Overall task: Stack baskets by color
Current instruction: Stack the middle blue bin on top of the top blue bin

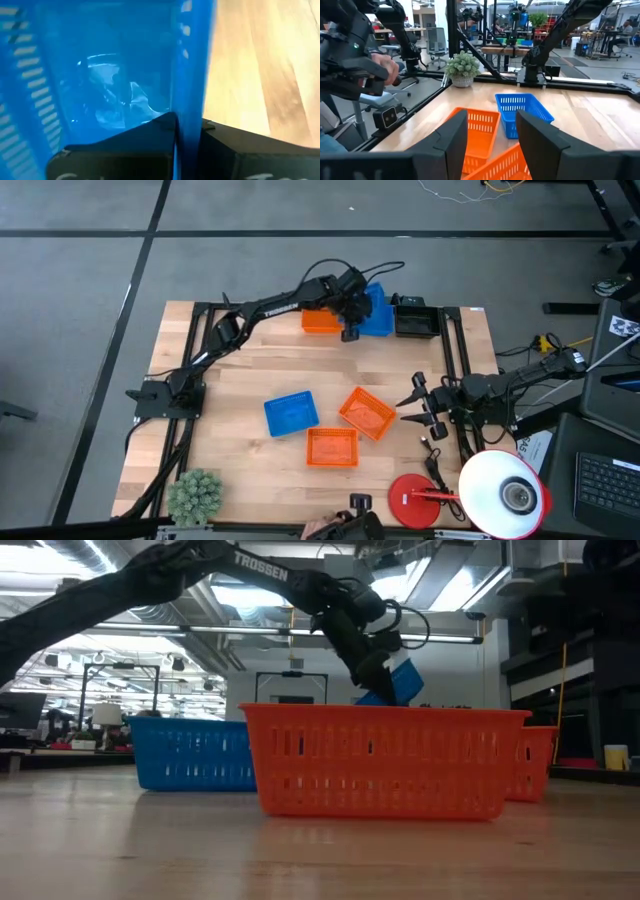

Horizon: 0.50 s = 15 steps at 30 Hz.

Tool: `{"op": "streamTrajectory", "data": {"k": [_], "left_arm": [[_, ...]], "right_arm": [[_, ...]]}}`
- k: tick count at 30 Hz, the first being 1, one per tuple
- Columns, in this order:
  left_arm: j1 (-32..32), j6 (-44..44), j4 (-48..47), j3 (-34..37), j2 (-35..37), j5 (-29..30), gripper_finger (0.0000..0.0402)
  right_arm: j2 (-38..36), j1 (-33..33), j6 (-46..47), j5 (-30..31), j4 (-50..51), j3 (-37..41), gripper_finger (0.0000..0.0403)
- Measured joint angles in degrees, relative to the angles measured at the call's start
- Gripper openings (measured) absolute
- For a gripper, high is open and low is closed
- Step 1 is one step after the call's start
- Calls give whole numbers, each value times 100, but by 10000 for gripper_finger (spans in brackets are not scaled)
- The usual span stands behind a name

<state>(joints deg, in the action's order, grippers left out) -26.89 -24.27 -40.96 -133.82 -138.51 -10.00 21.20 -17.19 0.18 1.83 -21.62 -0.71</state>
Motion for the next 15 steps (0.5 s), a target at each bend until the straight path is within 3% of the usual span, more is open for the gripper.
{"op": "streamTrajectory", "data": {"k": [15], "left_arm": [[262, -337, 755, -4, -189, 145, 0]], "right_arm": [[5, -2, 407, -2, 78, 0, 168]]}}
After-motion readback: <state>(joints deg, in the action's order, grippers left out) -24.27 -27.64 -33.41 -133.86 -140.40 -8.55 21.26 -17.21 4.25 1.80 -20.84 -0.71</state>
